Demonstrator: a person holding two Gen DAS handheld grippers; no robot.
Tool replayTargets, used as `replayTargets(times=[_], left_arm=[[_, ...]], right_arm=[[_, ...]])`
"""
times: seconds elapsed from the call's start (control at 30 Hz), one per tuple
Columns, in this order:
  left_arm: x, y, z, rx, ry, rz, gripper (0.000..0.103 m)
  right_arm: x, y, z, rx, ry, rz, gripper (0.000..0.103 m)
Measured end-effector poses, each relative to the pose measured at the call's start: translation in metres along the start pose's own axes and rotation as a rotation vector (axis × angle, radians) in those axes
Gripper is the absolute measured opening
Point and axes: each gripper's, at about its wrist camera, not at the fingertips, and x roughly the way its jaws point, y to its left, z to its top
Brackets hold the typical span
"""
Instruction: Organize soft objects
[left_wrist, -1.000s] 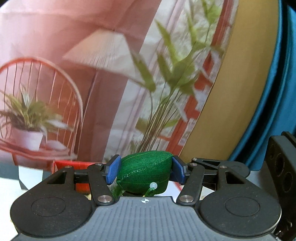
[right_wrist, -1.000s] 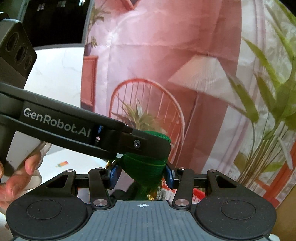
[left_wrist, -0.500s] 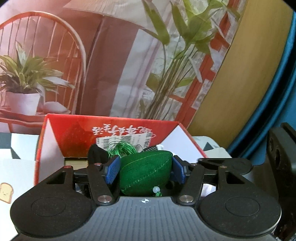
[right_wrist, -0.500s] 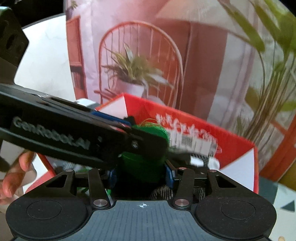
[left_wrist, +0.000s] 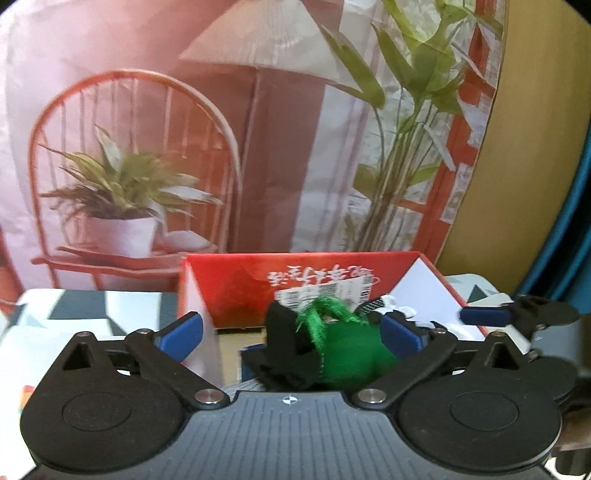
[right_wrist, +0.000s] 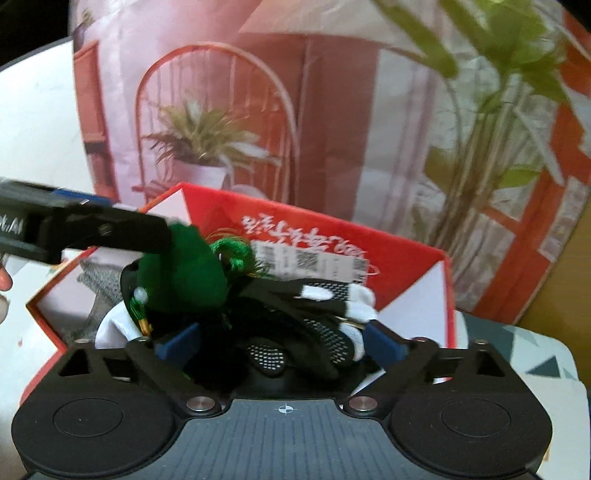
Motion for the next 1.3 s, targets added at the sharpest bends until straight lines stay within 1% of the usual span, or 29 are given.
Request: replayTargets(times=[0.13, 0.27, 0.33, 0.47, 0.67, 0.73, 0.9, 1.03, 1.17, 1.3], left_arm=[[-0.026, 0.000, 0.002, 0.011, -0.027, 0.059, 0.103], [-0.056, -0.003, 0.001, 0.005, -0.052, 0.088, 0.103], [-0.073, -0.006, 0.001, 0.002, -0.067, 0.092, 0.103], [-0.109, -0.015, -0.003, -0.009, -0.097, 0.119, 0.103], [-0.166, -0.033, -0.014, 0.029, -0.155, 0.227, 0.103], [-0.185, -0.038, -0.018, 0.030, -0.173, 0.248, 0.103], [-0.229, -0.046, -0.030, -0.004, -0.208, 0.248, 0.103], [-0.263, -0.059, -0.040, -0.002, -0.242, 0.274, 0.103], [-0.294, -0.067, -0.050, -0.019, -0.273, 0.274, 0.103], [-0.320, -0.076, -0.063, -0.028, -0.292, 0.294, 0.103]], right_arm=[[-0.027, -0.009, -0.002, 0.079, -0.037, -0.013, 0.102], [-0.059, -0.013, -0.007, 0.126, -0.097, -0.029, 0.103], [-0.076, -0.014, -0.008, 0.154, -0.125, -0.058, 0.103], [-0.108, -0.013, -0.011, 0.201, -0.151, -0.130, 0.103], [-0.167, -0.009, -0.018, 0.241, -0.206, -0.150, 0.103], [-0.188, -0.006, -0.020, 0.250, -0.225, -0.163, 0.103], [-0.241, 0.006, -0.028, 0.266, -0.274, -0.188, 0.103], [-0.280, 0.020, -0.036, 0.235, -0.319, -0.216, 0.103], [-0.314, 0.033, -0.046, 0.220, -0.356, -0.225, 0.103], [-0.341, 0.046, -0.056, 0.217, -0.384, -0.226, 0.103]])
